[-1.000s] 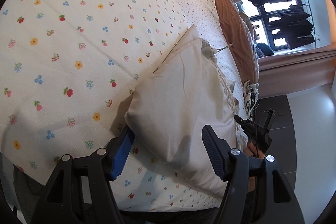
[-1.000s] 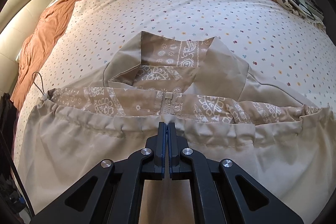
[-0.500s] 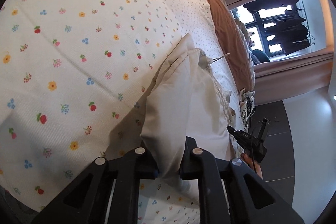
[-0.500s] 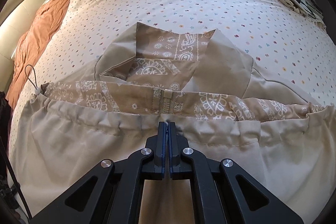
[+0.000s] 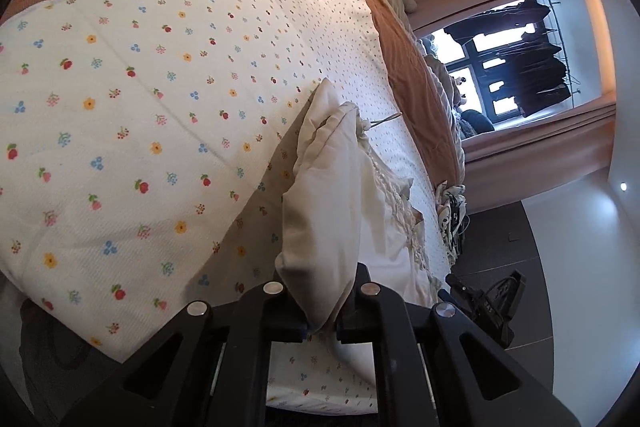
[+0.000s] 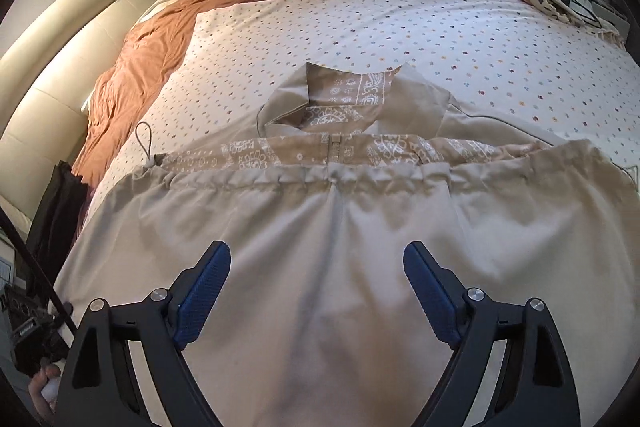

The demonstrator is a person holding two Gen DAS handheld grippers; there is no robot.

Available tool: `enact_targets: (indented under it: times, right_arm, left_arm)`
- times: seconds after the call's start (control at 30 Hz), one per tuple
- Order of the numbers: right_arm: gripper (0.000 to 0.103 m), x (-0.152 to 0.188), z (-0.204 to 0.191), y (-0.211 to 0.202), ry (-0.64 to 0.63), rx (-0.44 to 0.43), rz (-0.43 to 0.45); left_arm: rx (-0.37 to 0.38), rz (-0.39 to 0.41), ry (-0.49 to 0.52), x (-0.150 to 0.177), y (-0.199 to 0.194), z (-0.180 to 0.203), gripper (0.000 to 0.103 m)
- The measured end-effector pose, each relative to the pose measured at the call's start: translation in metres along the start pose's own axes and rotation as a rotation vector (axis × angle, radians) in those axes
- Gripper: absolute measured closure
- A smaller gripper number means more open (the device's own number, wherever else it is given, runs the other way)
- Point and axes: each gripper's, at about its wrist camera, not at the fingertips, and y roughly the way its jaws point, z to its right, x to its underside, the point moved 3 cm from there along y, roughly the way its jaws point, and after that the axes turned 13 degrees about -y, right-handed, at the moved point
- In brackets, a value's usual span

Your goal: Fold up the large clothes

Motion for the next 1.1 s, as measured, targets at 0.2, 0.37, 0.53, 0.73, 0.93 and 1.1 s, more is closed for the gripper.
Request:
enact_targets:
  times: [0.2,0.37,0.53,0.73,0.93,1.1]
  right_arm:
    - [0.057,0.044,-0.035,-0.022,-0.007,-0.064,-0.005]
    - [0.066,0.083,-0.055,-0.032,-0.007,-0.118,-0.023]
    - [0.069,0.113,-0.054,-0.041,0.02,-0.114,-0.045]
    - [0.069,0.128,-0.062,-0.065,0.031,-0.118,-0.058]
    - [0.072,0.139,-0.064,-0.04,0.029,-0.096,-0.141]
    - [0.084,0.121,-0.057,-0.031,0.035,-0.056,-0.138]
  left_arm:
    - [0.021,0.012,0.014,0.002,-0.017,0.003,0.093]
    - [0.029,0.012,0.037,0.002,-0.016,0.009,0.093]
    - [0.032,0.008,0.058,0.003,-0.017,0.014,0.093]
    - [0.029,-0.006,0.045,0.0,-0.012,0.008,0.093]
    - [0.029,-0.016,0.016,0.001,-0.007,0.0,0.093]
    - [0.028,-0.013,-0.003,0.001,-0.006,-0.007,0.093]
